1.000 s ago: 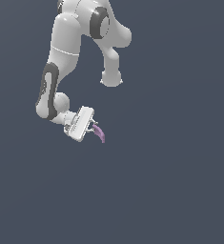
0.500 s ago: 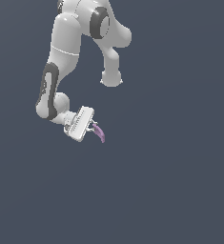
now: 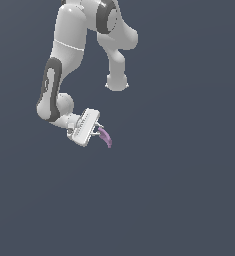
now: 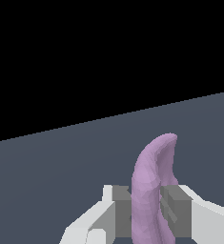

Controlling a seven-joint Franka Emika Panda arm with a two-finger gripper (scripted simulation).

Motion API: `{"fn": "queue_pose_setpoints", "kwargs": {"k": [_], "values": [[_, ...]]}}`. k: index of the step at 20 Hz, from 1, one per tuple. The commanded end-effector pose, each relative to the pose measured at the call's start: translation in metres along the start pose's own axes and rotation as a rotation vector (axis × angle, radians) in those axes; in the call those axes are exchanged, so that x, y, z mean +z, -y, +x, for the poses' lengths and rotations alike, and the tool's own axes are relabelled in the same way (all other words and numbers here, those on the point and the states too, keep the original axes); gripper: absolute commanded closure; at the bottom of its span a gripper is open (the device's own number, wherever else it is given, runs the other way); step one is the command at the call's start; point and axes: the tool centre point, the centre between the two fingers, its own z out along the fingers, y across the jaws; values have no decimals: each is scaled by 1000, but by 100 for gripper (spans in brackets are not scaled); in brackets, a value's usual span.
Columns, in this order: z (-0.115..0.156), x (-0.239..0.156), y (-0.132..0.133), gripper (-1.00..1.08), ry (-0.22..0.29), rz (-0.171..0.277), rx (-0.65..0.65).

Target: Pick up the object and move it to a goal position.

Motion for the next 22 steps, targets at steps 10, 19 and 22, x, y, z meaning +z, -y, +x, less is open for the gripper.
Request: {"fn": "queue_pose_setpoints", "kwargs": {"k": [10,19,22], "values": [[111,31,18,108,4,4,1],[226,61,34,108,2,6,1],[263,70,38,108,0,5,0]]}}
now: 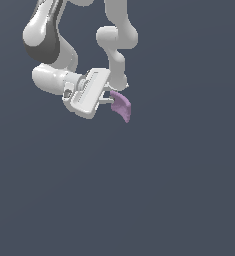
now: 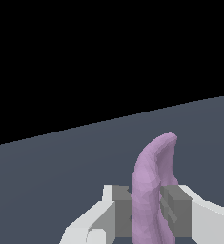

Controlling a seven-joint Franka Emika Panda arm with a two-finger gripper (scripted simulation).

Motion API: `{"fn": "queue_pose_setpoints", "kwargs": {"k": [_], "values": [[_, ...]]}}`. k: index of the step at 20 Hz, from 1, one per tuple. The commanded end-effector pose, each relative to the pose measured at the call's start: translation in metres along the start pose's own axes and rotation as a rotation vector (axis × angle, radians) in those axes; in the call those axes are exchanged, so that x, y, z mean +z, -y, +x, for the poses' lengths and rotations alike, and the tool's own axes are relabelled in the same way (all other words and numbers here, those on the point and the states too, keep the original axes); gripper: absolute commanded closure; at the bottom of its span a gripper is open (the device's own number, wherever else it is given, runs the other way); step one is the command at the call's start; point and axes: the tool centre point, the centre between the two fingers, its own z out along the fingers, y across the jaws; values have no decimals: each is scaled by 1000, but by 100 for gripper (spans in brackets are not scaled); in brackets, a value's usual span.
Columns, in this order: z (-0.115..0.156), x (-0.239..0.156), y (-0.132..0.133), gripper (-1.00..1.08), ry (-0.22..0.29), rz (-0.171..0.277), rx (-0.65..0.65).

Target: Pick up the object and move it to a goal position.

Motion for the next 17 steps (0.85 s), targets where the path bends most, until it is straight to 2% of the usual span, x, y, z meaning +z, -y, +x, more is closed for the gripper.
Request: {"fn": "queue_pose_setpoints", "kwargs": {"k": [1,9,13,17], "values": [[29,7,4,108,-2,0,1],[99,23,10,108,-5,-2,-1],[117,26,10,108,-5,-4,-2],[122,26,10,108,-5,-5,-2]]}}
